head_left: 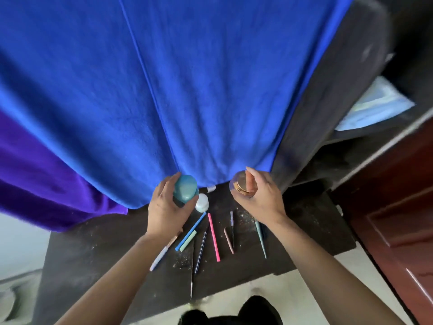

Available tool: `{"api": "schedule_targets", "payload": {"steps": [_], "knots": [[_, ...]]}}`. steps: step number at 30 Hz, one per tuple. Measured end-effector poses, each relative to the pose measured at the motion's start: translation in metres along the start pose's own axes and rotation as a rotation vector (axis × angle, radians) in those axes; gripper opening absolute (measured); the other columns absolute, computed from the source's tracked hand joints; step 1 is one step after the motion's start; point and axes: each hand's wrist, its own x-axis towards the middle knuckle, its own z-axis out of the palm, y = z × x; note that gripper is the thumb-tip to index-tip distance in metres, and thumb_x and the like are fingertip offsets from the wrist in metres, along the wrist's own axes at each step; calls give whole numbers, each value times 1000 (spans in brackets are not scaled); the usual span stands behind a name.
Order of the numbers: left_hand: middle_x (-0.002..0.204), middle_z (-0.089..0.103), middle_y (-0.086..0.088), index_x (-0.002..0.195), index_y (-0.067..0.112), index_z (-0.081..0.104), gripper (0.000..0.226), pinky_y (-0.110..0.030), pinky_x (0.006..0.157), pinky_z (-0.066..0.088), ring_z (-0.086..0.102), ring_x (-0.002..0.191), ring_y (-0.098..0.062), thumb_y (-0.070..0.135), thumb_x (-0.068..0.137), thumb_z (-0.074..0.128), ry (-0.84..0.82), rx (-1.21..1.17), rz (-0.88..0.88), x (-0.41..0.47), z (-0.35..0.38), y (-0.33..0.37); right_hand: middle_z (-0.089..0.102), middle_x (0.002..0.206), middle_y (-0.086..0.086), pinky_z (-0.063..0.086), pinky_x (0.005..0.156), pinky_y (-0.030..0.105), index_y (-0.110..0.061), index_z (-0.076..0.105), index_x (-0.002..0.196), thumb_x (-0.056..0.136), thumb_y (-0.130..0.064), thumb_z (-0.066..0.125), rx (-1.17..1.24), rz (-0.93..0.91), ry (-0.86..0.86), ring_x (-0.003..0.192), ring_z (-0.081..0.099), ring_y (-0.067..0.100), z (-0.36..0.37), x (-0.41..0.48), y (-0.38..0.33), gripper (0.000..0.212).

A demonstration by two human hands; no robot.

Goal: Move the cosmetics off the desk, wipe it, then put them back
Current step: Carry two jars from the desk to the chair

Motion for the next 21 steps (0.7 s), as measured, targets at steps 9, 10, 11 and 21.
{"api": "schedule_targets", "payload": {"steps": [9, 10, 11, 21], "knots": [[117, 58, 19, 130, 29, 59, 73, -20, 92, 49, 62, 105, -12, 52, 64, 81, -316, -322, 414, -52, 20, 92, 51, 113, -28, 38, 88, 11, -42, 53, 131, 62, -71, 71, -22, 376, 482, 106, 52, -12, -117, -171, 6, 77], [117, 58, 20, 130, 31, 58, 74, -14, 92, 46, 62, 103, -9, 53, 64, 82, -340, -328, 442, -56, 25, 97, 51, 114, -29, 39, 89, 11, -44, 51, 131, 63, -72, 72, -13, 403, 516, 107, 51, -14, -123, -184, 7, 77], [117, 59, 19, 130, 32, 58, 74, -14, 92, 46, 62, 102, -8, 52, 64, 84, -357, -344, 434, -59, 30, 102, 51, 114, -31, 40, 88, 11, -44, 51, 131, 63, -73, 74, -14, 430, 522, 107, 50, -16, -129, -194, 6, 77], [124, 60, 12, 131, 37, 57, 73, -21, 93, 50, 58, 107, 2, 44, 65, 87, -819, -513, 726, -259, 97, 239, 55, 110, -26, 47, 87, 23, -45, 49, 129, 64, -71, 72, -149, 769, 989, 101, 55, -6, -262, -447, 49, 73]]}}
